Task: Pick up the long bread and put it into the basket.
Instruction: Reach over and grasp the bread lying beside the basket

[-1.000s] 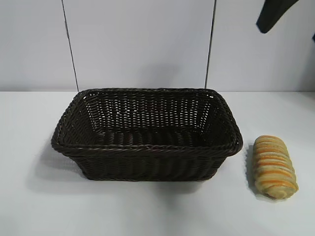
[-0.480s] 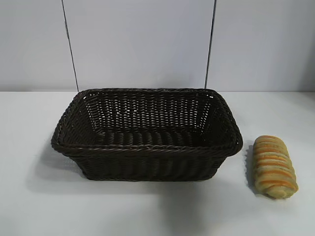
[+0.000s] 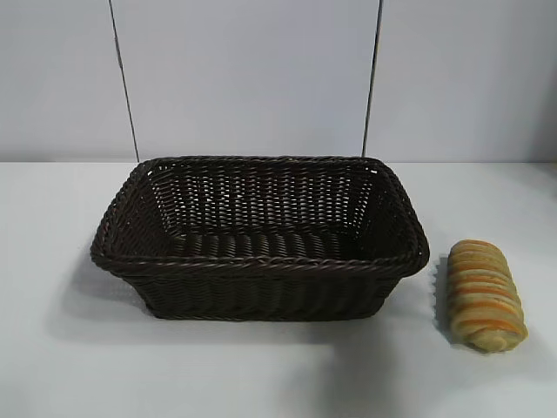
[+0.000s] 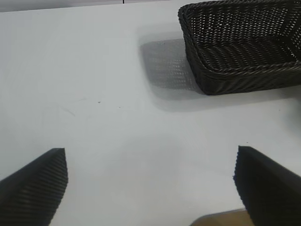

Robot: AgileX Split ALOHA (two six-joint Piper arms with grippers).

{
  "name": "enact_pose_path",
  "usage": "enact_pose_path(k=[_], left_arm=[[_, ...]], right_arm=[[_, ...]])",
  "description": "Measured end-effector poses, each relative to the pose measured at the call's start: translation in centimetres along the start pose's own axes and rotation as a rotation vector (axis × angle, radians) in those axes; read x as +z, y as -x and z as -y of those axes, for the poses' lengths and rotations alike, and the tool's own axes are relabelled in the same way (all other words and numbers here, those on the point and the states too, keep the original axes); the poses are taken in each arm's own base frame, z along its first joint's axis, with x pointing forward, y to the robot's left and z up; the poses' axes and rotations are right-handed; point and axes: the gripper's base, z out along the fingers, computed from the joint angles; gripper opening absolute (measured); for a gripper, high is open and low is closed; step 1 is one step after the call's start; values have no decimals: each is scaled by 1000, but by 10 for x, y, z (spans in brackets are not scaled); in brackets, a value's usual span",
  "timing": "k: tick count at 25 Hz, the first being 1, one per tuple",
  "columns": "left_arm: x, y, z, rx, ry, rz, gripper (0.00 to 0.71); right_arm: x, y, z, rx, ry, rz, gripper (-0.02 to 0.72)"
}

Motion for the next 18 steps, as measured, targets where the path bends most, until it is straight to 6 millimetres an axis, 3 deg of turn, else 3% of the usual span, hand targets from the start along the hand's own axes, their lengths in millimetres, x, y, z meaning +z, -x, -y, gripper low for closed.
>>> enact_pose_path(k=[6,8,12,16,18], left_arm=[[0,0,0,0,0,0,695],[0,0,0,0,1,0,695],[0,0,0,0,1,0,695],[0,0,0,0,1,0,695],[0,0,0,0,1,0,695]], right_arm=[[44,3,-7,33,35,-19,695],[55,4,-9,47,46,-12,650],[73,2,-12,92,63,-29,396],[78,2,-13,129,70,-32,136],[78,1,-13,131,70,-33,77]])
